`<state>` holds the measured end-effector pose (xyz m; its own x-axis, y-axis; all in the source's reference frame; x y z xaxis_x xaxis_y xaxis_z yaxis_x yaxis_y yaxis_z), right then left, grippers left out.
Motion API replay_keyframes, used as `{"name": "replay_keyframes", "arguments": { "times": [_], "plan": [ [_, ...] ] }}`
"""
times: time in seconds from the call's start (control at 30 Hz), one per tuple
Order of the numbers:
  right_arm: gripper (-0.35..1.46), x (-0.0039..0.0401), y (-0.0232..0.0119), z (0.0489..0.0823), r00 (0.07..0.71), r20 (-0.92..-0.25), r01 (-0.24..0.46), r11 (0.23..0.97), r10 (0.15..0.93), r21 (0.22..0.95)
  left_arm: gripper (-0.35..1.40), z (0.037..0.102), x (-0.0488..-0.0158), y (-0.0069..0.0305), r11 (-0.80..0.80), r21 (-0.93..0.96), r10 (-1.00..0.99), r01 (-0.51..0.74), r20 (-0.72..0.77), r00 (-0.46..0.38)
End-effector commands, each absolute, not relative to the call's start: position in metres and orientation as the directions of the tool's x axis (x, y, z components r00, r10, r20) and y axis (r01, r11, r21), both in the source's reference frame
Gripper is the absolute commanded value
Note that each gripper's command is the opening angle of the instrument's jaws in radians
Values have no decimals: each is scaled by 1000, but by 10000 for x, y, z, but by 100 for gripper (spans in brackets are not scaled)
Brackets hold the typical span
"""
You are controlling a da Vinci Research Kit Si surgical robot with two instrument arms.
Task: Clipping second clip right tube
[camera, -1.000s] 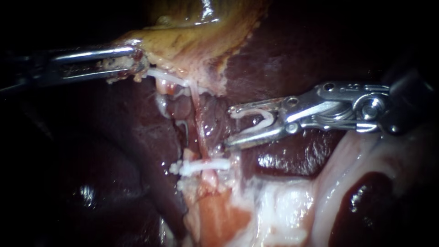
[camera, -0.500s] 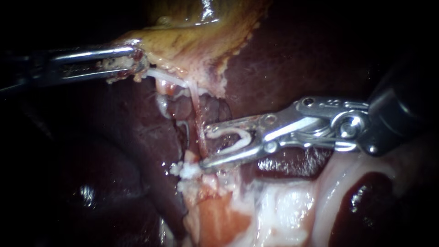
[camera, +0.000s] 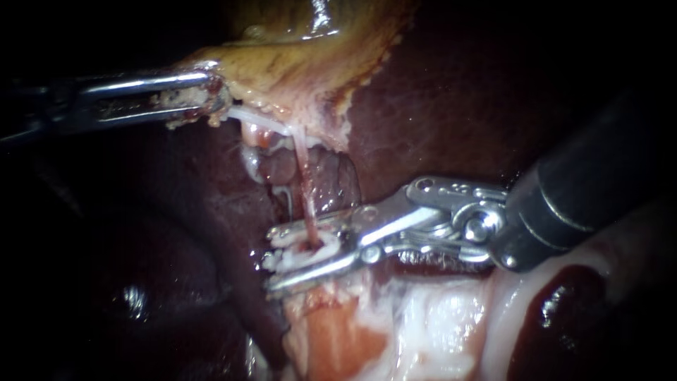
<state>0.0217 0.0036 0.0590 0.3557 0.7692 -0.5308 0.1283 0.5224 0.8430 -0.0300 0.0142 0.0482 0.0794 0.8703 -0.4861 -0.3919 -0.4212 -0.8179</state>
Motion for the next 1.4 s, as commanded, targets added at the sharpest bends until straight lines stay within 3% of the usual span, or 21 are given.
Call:
{"name": "replay_keyframes", "arguments": {
  "times": [0.03, 0.23, 0.6, 0.87, 1.2, 1.4],
  "plan": [
    [50, 217, 36, 590, 351, -532, 131, 522, 771, 843, -35, 482, -300, 142, -421, -818, 870, -392, -486, 80],
    [50, 217, 35, 578, 333, -527, 143, 510, 782, 848, -35, 483, -300, 142, -421, -818, 870, -392, -486, 79],
    [49, 224, 16, 526, 294, -518, 216, 472, 803, 855, -35, 485, -297, 143, -422, -818, 870, -390, -486, 78],
    [46, 219, 19, 522, 297, -517, 223, 468, 803, 855, -35, 485, -297, 143, -422, -818, 870, -390, -486, 78],
    [23, 202, 37, 521, 306, -479, 218, 429, 823, 876, -35, 485, -297, 143, -422, -818, 871, -390, -486, 78],
    [1, 198, 38, 523, 308, -474, 218, 423, 825, 879, -35, 485, -297, 143, -422, -819, 871, -390, -486, 78]
  ]
}}
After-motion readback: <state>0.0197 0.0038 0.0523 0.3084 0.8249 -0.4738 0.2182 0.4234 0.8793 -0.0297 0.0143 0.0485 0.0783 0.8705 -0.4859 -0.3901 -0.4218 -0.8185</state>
